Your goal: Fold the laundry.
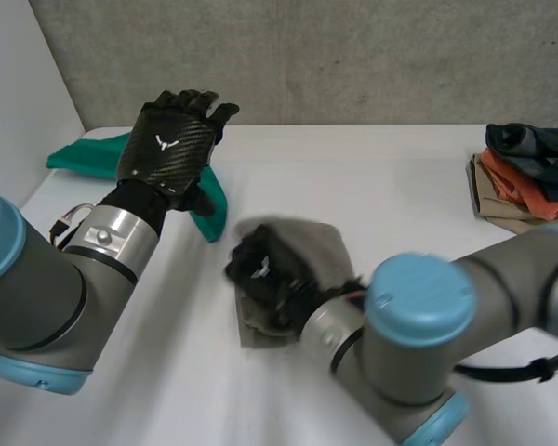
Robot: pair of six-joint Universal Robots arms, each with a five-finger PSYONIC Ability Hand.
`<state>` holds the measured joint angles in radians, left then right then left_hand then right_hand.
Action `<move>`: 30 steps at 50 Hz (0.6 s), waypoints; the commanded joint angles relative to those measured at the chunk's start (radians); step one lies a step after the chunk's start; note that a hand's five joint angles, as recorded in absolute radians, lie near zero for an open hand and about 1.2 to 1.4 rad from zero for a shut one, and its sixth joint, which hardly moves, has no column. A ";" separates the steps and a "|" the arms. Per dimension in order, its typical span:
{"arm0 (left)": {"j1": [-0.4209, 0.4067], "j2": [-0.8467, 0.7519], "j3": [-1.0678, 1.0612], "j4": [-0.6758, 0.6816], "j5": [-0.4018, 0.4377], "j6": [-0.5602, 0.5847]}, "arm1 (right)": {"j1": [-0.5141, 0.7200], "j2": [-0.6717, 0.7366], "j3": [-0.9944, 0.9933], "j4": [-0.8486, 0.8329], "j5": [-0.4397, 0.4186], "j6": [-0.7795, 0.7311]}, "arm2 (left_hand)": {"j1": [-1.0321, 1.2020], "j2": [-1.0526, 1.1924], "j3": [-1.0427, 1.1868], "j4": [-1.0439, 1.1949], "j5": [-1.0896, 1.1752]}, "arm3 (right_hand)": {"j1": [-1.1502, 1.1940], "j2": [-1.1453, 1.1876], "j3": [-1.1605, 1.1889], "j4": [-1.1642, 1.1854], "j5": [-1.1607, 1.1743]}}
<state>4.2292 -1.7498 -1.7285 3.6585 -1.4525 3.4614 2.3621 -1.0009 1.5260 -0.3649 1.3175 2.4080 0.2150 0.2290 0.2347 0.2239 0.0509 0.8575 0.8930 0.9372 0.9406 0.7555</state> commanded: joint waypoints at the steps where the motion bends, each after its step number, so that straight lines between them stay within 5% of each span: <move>1: 0.002 -0.005 0.010 -0.028 -0.002 -0.010 | -0.004 0.009 -0.017 0.092 0.058 0.146 | -0.001 -0.015 -0.021 -0.010 -0.012 | -0.683 -0.718 -0.763 -0.766 -0.756; 8: -0.031 -0.039 0.096 -0.090 -0.058 -0.082 | -0.214 -0.197 0.000 0.126 0.072 0.556 | 0.031 0.017 0.011 0.022 0.020 | -0.683 -0.718 -0.763 -0.766 -0.756; 12: -0.090 -0.102 0.179 -0.182 -0.118 -0.140 | -0.280 -0.203 -0.023 0.205 0.030 0.687 | 0.037 0.023 0.017 0.028 0.026 | -0.683 -0.718 -0.763 -0.766 -0.756; 30: -0.221 -0.421 0.262 -0.416 -0.298 -0.154 | -0.288 0.148 -0.299 0.520 -0.008 0.607 | 0.072 0.058 0.052 0.063 0.061 | -0.683 -0.718 -0.763 -0.766 -0.756</move>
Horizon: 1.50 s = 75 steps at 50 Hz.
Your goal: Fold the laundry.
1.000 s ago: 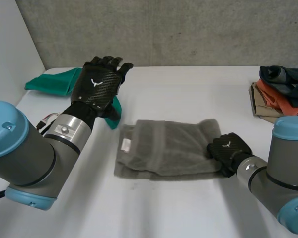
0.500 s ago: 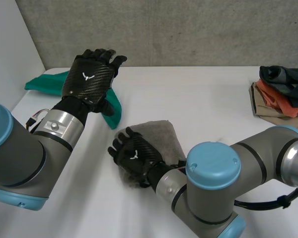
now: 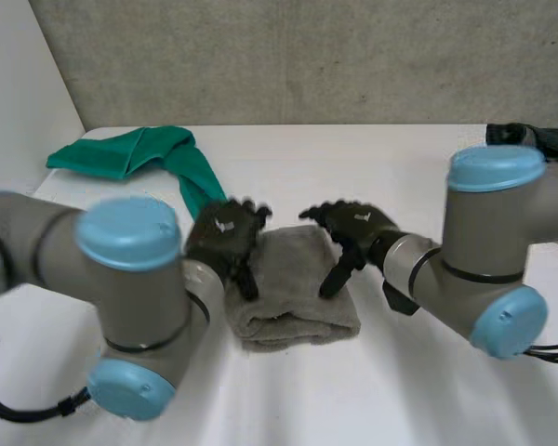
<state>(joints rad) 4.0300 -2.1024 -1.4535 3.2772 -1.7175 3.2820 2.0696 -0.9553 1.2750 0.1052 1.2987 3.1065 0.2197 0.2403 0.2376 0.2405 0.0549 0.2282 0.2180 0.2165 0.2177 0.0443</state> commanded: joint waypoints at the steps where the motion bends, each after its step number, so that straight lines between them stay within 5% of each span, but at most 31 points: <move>1: -0.022 -0.070 -0.013 -0.040 -0.031 0.033 | 0.004 0.104 -0.048 0.051 0.016 -0.113 | 0.067 0.047 0.049 0.046 0.057 | -0.054 -0.043 -0.042 -0.043 -0.044; 11: 0.001 -0.048 0.010 -0.085 -0.022 0.171 | 0.007 0.000 -0.010 0.038 0.158 -0.321 | -0.003 -0.024 -0.021 -0.024 -0.013 | -0.054 -0.043 -0.042 -0.043 -0.044; 17: 0.040 0.099 0.068 -0.070 0.025 0.192 | 0.015 -0.080 0.104 -0.117 0.165 -0.324 | -0.024 -0.044 -0.042 -0.045 -0.034 | -0.054 -0.043 -0.042 -0.043 -0.044; 22: 0.061 0.179 0.108 -0.067 0.247 0.188 | 0.073 -0.201 0.317 -0.339 0.153 -0.341 | -0.024 -0.044 -0.042 -0.045 -0.034 | -0.054 -0.043 -0.042 -0.043 -0.044; 30: 0.142 0.308 0.120 -0.145 0.615 0.113 | 0.178 -0.200 0.530 -0.536 0.148 -0.351 | -0.024 -0.044 -0.042 -0.045 -0.034 | -0.054 -0.043 -0.042 -0.043 -0.044; 37: 0.193 0.328 0.117 -0.182 0.774 -0.050 | 0.198 -0.088 0.537 -0.621 0.163 -0.390 | -0.009 -0.030 -0.027 -0.030 -0.019 | -0.054 -0.043 -0.042 -0.043 -0.044; 44: 0.198 0.328 0.108 -0.179 0.768 -0.070 | 0.198 -0.026 0.500 -0.717 0.166 -0.439 | -0.012 -0.033 -0.030 -0.033 -0.022 | -0.032 -0.022 -0.020 -0.022 -0.023; 53: 0.222 0.331 0.110 -0.177 0.768 -0.079 | 0.198 0.027 0.411 -0.754 0.160 -0.433 | -0.009 -0.030 -0.027 -0.030 -0.019 | 0.358 0.369 0.370 0.369 0.368; 56: 0.224 0.331 0.108 -0.177 0.768 -0.078 | 0.198 0.035 0.385 -0.760 0.149 -0.427 | -0.006 -0.027 -0.024 -0.027 -0.016 | 0.698 0.708 0.710 0.708 0.707; 58: 0.224 0.331 0.107 -0.177 0.768 -0.078 | 0.198 0.041 0.354 -0.766 0.145 -0.425 | -0.006 -0.027 -0.024 -0.027 -0.016 | 1.144 1.155 1.156 1.155 1.154; 66: 0.222 0.332 0.107 -0.171 0.766 -0.079 | 0.165 0.061 0.227 -0.753 0.119 -0.417 | -0.003 -0.024 -0.021 -0.024 -0.013 | 1.168 1.178 1.180 1.179 1.177; 75: 0.224 0.360 0.107 -0.165 0.751 -0.081 | -0.035 -0.048 0.019 -0.837 0.108 -0.312 | -0.003 -0.024 -0.021 -0.024 -0.013 | 1.168 1.178 1.180 1.179 1.177</move>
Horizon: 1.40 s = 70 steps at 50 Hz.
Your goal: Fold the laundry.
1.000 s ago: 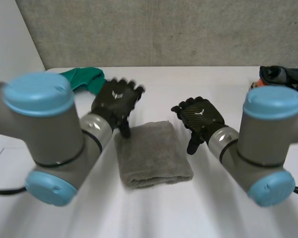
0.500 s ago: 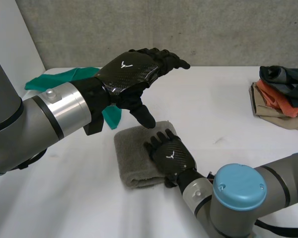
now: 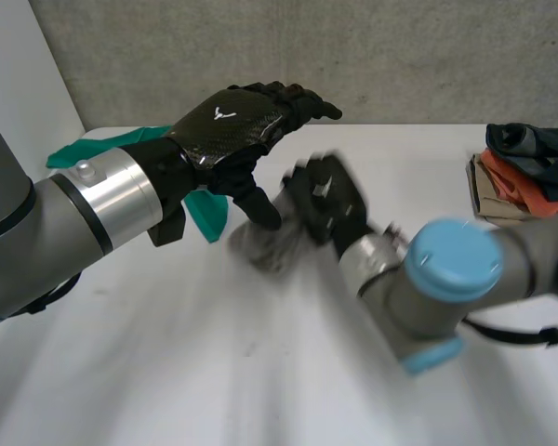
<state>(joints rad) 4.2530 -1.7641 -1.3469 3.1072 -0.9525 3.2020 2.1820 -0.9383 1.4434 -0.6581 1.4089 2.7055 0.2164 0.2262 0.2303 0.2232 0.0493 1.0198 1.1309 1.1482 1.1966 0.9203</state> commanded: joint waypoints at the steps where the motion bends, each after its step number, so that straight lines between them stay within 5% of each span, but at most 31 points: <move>1: 0.001 0.022 0.000 0.008 -0.015 -0.001 | -0.169 -0.070 -0.168 -0.090 -0.002 0.109 | -0.003 -0.013 -0.017 -0.010 -0.010 | 0.376 0.265 0.248 0.200 0.301; 10: -0.001 0.023 -0.006 0.016 -0.019 -0.002 | -0.493 -0.111 -0.253 -0.282 -0.024 0.358 | 0.000 -0.010 -0.014 -0.007 -0.007 | 0.376 0.265 0.248 0.200 0.301; 18: -0.002 0.023 -0.014 0.018 -0.019 -0.001 | -0.789 0.088 -0.328 -0.310 -0.209 0.497 | 0.006 -0.004 -0.008 -0.001 -0.002 | 0.376 0.265 0.248 0.200 0.301; 25: -0.008 0.022 -0.031 0.021 -0.019 -0.001 | -0.944 0.269 -0.347 -0.310 -0.445 0.491 | 0.006 -0.004 -0.008 -0.001 -0.002 | 0.376 0.265 0.248 0.200 0.301; 40: -0.015 0.023 -0.046 0.027 -0.019 -0.002 | -1.058 0.271 -0.285 -0.298 -0.619 0.504 | 0.003 -0.007 -0.011 -0.004 -0.004 | 0.376 0.265 0.248 0.200 0.301; 42: -0.016 0.025 -0.046 0.027 -0.019 -0.002 | -1.058 0.247 -0.268 -0.293 -0.616 0.505 | 0.003 -0.007 -0.011 -0.004 -0.004 | -0.033 -0.145 -0.162 -0.210 -0.108; 44: -0.021 0.031 -0.047 0.027 -0.019 -0.002 | -1.059 0.195 -0.230 -0.258 -0.602 0.505 | 0.000 -0.010 -0.014 -0.007 -0.007 | -0.839 -0.950 -0.967 -1.016 -0.914; 51: -0.033 0.041 -0.049 0.027 -0.019 -0.002 | -1.087 0.036 -0.170 0.036 -0.515 0.473 | -0.006 -0.016 -0.020 -0.013 -0.013 | -0.845 -0.956 -0.974 -1.022 -0.920; 55: -0.038 0.041 -0.052 0.027 -0.019 -0.002 | -1.142 -0.020 -0.155 0.244 -0.447 0.334 | -0.009 -0.019 -0.023 -0.015 -0.016 | -0.845 -0.956 -0.974 -1.022 -0.920; 60: -0.039 0.052 -0.060 0.027 -0.019 -0.002 | -1.203 -0.106 -0.173 0.445 -0.193 0.002 | -0.012 -0.021 -0.026 -0.018 -0.019 | -0.845 -0.956 -0.974 -1.022 -0.920; 63: -0.038 0.064 -0.060 0.028 -0.019 -0.002 | -1.216 -0.154 -0.202 0.460 -0.006 -0.143 | -0.012 -0.021 -0.026 -0.018 -0.019 | -0.845 -0.956 -0.974 -1.022 -0.920; 66: -0.036 0.072 -0.060 0.030 -0.019 -0.002 | -1.199 -0.177 -0.213 0.390 0.093 -0.187 | -0.015 -0.024 -0.029 -0.021 -0.022 | -0.845 -0.956 -0.974 -1.022 -0.920; 70: -0.032 0.074 -0.058 0.041 -0.019 -0.002 | -1.095 -0.275 -0.170 0.196 0.076 -0.127 | -0.015 -0.024 -0.029 -0.021 -0.022 | -0.845 -0.956 -0.974 -1.022 -0.920</move>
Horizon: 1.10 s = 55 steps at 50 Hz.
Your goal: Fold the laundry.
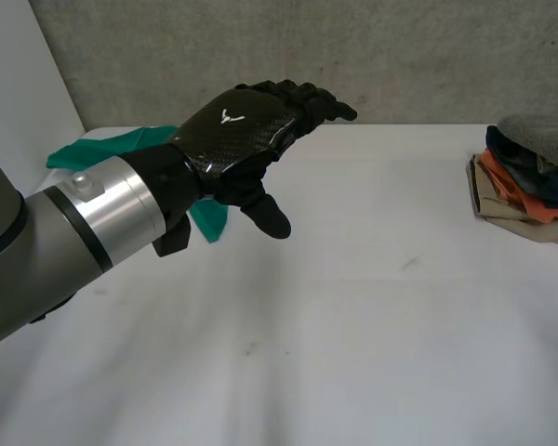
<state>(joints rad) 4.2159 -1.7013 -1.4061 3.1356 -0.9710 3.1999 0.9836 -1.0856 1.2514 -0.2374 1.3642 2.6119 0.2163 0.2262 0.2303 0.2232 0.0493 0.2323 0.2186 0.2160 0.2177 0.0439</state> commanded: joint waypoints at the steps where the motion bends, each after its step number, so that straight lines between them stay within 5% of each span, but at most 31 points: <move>1: 0.006 0.011 0.001 0.015 0.000 0.000 | 0.118 -0.149 0.036 -0.250 0.115 -0.018 | -0.015 -0.024 -0.029 -0.021 -0.022 | -0.058 -0.044 -0.041 -0.043 -0.044; 4: 0.018 0.011 0.004 0.046 -0.023 0.000 | 0.188 -0.257 0.131 -0.375 0.059 0.054 | -0.012 -0.022 -0.026 -0.018 -0.019 | -0.058 -0.044 -0.041 -0.043 -0.044; 8: 0.058 0.008 0.007 0.098 -0.115 0.002 | 0.381 -0.358 0.343 -0.577 -0.121 0.180 | -0.026 -0.036 -0.040 -0.033 -0.034 | -0.058 -0.044 -0.041 -0.043 -0.044; 16: 0.142 -0.125 0.064 0.251 -0.256 0.058 | 0.645 -0.341 0.566 -0.619 -0.270 0.175 | -0.015 -0.024 -0.029 -0.021 -0.022 | -0.058 -0.044 -0.041 -0.043 -0.044; 28: 0.240 -0.558 0.297 0.293 -0.250 0.337 | 0.791 -0.160 0.580 -0.136 -0.122 -0.102 | 0.068 0.058 0.054 0.061 0.060 | -0.058 -0.044 -0.041 -0.043 -0.044; 43: 0.248 -0.917 0.519 0.389 -0.135 0.515 | 0.816 -0.140 0.615 -0.135 -0.085 -0.104 | 0.214 0.204 0.200 0.207 0.207 | -0.058 -0.044 -0.041 -0.043 -0.044; 55: 0.248 -0.991 0.559 0.396 -0.117 0.621 | 0.813 -0.125 0.623 -0.157 -0.085 -0.104 | 0.367 0.357 0.353 0.360 0.359 | -0.058 -0.044 -0.041 -0.043 -0.044</move>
<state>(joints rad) 4.4637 -2.6780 -0.8476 3.5321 -1.0960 3.7632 1.7979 -1.2151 1.8755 -0.3870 1.2792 2.5084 0.4147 0.4182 0.4191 0.4204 0.2498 0.2321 0.2143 0.2152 0.2125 0.0435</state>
